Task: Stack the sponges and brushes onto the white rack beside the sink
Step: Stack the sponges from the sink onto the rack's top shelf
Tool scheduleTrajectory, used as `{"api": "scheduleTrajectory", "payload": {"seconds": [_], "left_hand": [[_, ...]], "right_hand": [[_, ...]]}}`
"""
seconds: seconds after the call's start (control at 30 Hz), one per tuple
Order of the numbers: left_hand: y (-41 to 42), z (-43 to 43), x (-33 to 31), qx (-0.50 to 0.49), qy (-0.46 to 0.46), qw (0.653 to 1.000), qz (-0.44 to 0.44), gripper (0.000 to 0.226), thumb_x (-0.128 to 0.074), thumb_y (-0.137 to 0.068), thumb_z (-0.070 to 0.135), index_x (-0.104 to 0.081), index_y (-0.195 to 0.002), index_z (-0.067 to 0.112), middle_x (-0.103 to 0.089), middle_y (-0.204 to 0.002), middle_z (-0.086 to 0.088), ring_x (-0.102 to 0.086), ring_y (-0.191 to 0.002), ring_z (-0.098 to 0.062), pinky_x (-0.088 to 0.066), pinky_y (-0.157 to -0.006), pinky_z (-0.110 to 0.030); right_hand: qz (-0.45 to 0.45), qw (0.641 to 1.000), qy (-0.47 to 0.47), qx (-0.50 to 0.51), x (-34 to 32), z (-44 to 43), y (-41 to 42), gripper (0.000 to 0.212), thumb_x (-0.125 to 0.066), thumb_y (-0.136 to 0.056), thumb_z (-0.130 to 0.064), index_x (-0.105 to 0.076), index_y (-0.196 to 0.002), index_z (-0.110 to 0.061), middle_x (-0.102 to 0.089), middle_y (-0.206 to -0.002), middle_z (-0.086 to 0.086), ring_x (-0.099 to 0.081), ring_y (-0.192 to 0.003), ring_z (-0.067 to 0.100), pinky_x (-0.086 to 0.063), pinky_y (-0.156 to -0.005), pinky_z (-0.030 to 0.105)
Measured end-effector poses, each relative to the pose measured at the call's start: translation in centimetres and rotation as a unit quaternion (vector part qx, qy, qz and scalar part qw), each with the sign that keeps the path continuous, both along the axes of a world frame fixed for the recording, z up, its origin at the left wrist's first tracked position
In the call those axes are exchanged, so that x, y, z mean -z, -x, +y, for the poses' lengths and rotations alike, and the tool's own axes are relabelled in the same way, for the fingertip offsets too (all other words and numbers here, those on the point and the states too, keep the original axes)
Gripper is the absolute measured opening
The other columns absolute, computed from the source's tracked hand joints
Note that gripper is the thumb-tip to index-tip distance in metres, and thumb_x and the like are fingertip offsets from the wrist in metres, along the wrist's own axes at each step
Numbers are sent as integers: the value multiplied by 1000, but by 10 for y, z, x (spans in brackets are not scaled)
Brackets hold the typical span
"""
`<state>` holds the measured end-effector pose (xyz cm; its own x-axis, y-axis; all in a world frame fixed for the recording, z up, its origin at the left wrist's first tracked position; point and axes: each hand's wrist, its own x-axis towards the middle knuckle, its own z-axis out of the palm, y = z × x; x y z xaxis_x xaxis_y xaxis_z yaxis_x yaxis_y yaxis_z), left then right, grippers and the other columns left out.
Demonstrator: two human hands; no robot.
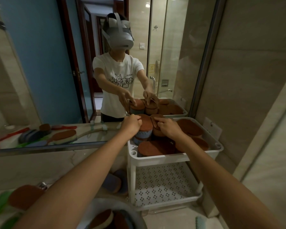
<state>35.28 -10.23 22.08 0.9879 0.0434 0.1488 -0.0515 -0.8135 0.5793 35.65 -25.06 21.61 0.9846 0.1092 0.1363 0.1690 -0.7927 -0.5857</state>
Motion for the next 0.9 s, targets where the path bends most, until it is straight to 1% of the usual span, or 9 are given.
{"api": "scheduleTrajectory", "payload": {"seconds": [0.13, 0.23, 0.33, 0.47, 0.6, 0.67, 0.77, 0.83, 0.9], "left_hand": [[9, -2, -6, -17, 15, 1000, -19, 41, -38, -99, 20, -47, -137, 10, -48, -142, -14, -43, -132, -31, -37, -106, -36], [23, -2, -14, -37, 58, 996, -55, 39, -37, -99, 17, -45, -136, 7, -50, -140, -14, -47, -129, -29, -39, -103, -36], [51, 7, -23, -76, 109, 988, -81, 35, -40, -98, 15, -52, -130, 11, -57, -131, -10, -53, -120, -25, -43, -97, -33], [109, 43, -7, -123, 196, 967, -109, 22, -43, -95, 15, -65, -100, 13, -68, -102, -10, -64, -99, -26, -51, -88, -36], [179, 97, 62, -230, 305, 922, -69, 24, -43, -95, 10, -59, -79, 18, -64, -92, -16, -65, -80, -31, -53, -78, -38], [219, 121, 104, -284, 328, 901, -22, 20, -45, -94, 7, -62, -83, 11, -61, -89, -15, -61, -78, -27, -51, -72, -33], [287, 153, 163, -361, 349, 864, 43, 23, -48, -91, 4, -58, -71, 10, -58, -77, -15, -56, -84, -28, -46, -69, -33], [331, 172, 197, -390, 338, 852, 91, 21, -50, -86, 15, -65, -83, 1, -66, -89, -24, -62, -90, -35, -49, -76, -40], [367, 191, 223, -418, 311, 845, 126, 40, -47, -77, 28, -66, -95, -2, -67, -99, -30, -64, -96, -42, -50, -85, -47]], "right_hand": [[-90, 995, -31, 43, 0, -1, 13, 32, -45, -94, -18, -60, -122, -17, -50, -135, 13, -55, -115, 28, -46, -90, 34], [-167, 983, -54, 51, -5, 5, 32, 29, -47, -92, -13, -64, -117, -13, -47, -136, 9, -44, -126, 25, -39, -102, 33], [-216, 972, -92, 21, -8, 21, 60, 26, -49, -91, -8, -65, -111, -8, -54, -122, 6, -51, -112, 18, -40, -92, 24], [-231, 955, -177, -55, 15, 62, 111, 21, -51, -85, 0, -68, -99, -2, -62, -105, 13, -60, -93, 22, -36, -76, 16], [-122, 957, -218, -145, 67, 120, 165, 31, -45, -80, -10, -68, -99, 0, -68, -100, 17, -63, -92, 29, -45, -83, 30], [-22, 968, -170, -185, 100, 145, 189, 29, -47, -85, -11, -68, -103, -3, -69, -106, 16, -63, -100, 29, -43, -89, 31], [119, 957, -92, -247, 152, 181, 228, 28, -48, -89, -7, -65, -110, -6, -66, -117, 13, -58, -111, 28, -42, -97, 32], [178, 942, -63, -276, 179, 200, 256, 28, -48, -88, -5, -65, -110, -6, -67, -116, 13, -59, -110, 27, -42, -94, 29], [223, 929, -38, -294, 200, 217, 282, 28, -48, -89, -6, -65, -111, -8, -67, -115, 13, -61, -107, 25, -44, -90, 23]]}}
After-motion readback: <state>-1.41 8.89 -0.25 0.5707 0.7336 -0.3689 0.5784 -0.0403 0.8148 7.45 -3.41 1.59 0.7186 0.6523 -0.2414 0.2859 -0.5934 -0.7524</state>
